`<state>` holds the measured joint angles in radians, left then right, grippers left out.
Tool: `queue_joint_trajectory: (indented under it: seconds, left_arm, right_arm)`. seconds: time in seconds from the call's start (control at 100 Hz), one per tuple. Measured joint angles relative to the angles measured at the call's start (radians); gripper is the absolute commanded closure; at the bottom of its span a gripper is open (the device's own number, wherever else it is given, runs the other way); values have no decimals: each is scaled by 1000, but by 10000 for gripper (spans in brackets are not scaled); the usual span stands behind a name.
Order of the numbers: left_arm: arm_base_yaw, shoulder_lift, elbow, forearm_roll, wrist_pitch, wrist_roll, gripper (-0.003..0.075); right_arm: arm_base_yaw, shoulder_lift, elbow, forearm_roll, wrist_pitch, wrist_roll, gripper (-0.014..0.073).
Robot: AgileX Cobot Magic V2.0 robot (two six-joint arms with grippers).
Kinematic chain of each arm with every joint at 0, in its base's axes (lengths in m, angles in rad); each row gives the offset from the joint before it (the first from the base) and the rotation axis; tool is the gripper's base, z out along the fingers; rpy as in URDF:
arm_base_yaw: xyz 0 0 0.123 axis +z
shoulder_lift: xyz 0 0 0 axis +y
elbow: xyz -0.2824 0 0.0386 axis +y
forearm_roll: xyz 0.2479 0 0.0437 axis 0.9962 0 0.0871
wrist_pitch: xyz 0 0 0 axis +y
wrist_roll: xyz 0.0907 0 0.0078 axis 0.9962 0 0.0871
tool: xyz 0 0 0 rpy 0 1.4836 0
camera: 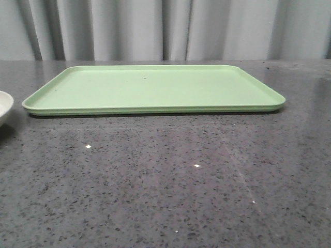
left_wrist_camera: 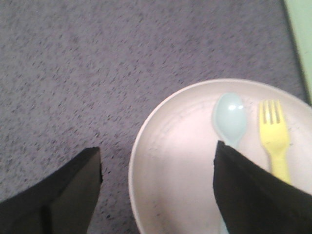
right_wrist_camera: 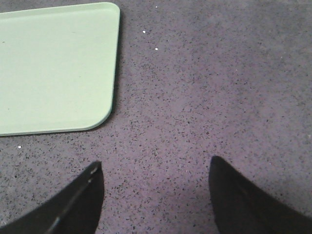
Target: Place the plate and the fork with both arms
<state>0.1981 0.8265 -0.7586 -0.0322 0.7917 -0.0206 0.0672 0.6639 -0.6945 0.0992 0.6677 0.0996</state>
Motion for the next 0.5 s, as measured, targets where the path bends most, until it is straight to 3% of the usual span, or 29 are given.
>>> queue_joint_trajectory:
  seconds: [0.5]
  left_arm:
    - [7, 279, -131, 47, 165, 21, 240]
  right_arm:
    - [0, 0, 0, 0, 2, 0, 118]
